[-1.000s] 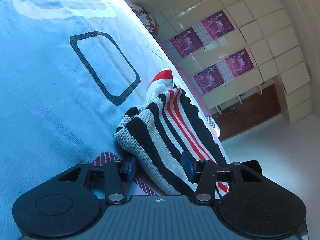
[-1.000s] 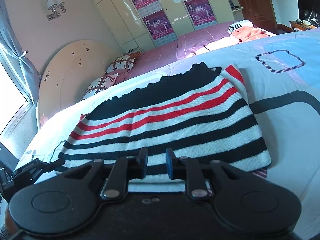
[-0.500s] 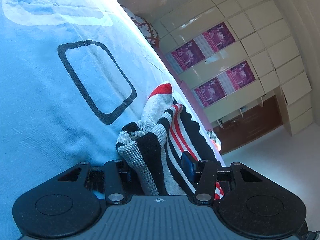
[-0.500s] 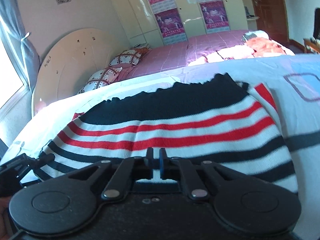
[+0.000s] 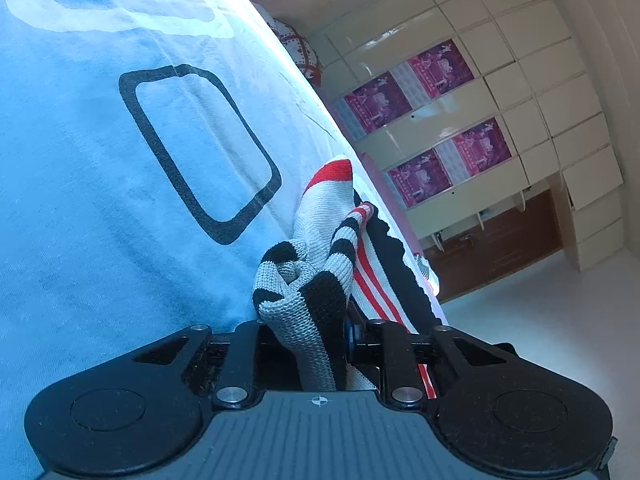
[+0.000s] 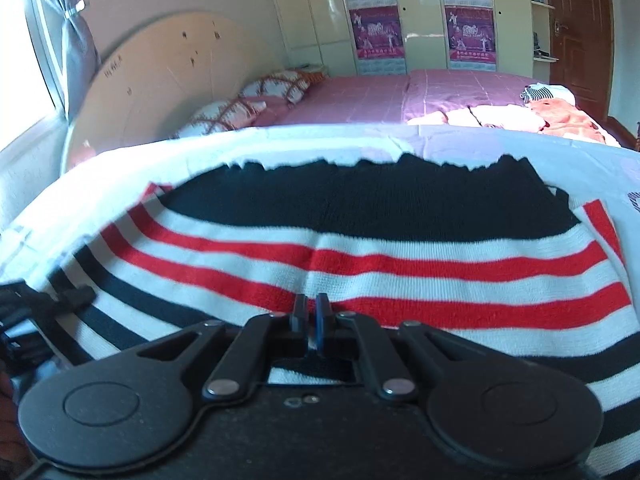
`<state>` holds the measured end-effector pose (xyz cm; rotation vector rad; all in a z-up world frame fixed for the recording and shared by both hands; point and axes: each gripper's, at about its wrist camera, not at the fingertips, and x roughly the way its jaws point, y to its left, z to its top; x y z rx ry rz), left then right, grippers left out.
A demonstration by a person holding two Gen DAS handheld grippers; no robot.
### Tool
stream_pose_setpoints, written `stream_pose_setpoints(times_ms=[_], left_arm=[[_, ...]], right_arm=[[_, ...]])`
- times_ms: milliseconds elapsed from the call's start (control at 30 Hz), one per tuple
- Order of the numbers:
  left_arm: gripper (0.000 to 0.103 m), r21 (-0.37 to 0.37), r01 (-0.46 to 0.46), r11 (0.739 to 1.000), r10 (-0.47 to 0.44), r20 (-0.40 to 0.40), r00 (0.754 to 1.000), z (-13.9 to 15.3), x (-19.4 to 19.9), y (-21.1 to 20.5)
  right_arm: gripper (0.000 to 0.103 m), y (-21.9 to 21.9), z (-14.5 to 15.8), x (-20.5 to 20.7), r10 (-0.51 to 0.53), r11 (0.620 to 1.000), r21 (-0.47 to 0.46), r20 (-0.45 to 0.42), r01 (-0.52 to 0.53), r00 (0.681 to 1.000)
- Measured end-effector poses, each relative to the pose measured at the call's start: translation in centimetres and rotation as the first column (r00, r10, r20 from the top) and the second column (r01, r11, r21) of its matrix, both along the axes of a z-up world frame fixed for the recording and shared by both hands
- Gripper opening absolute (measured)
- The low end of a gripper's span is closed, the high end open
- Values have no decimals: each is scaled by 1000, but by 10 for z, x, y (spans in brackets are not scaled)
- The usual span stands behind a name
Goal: Fold small clothes
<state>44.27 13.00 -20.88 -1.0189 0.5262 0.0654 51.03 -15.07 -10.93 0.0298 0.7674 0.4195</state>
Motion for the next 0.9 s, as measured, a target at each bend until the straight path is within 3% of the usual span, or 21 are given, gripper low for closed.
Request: stream_pose_setpoints(times_ms=[200,333,500,633,733,867,900], left_arm=[[22,-60,10,998,-8,26,1000,-12,-8,10],[22,-128,23,992,-18,41,999,-19,-5,18],[15,-126,48,991,-43,48,998,-24,0,16],[15,-113,63,992,-56,65,996,-20,3,15],[15,-55,75,996,-71,70,995,-10,4,15],[15,-15,107,994,-106,92,990,7,8,16],[15,16,119,993,-120,103,987,17,9,16]], right_arm=[[6,14,9,-12,-24,997,-77,52,28,998],[6,26,3,-9,-11,987,-159,12,13,1000],[6,26,1,-3,-29,989,-145,-14,27,999],[6,24,-6,-14,-24,990,-140,49,30,999],[6,22,-6,-16,-39,991,-124,55,46,998],[6,40,-14,-33,66,955,-295,167,-14,984],[6,40,-16,-35,70,955,-295,179,-14,981]])
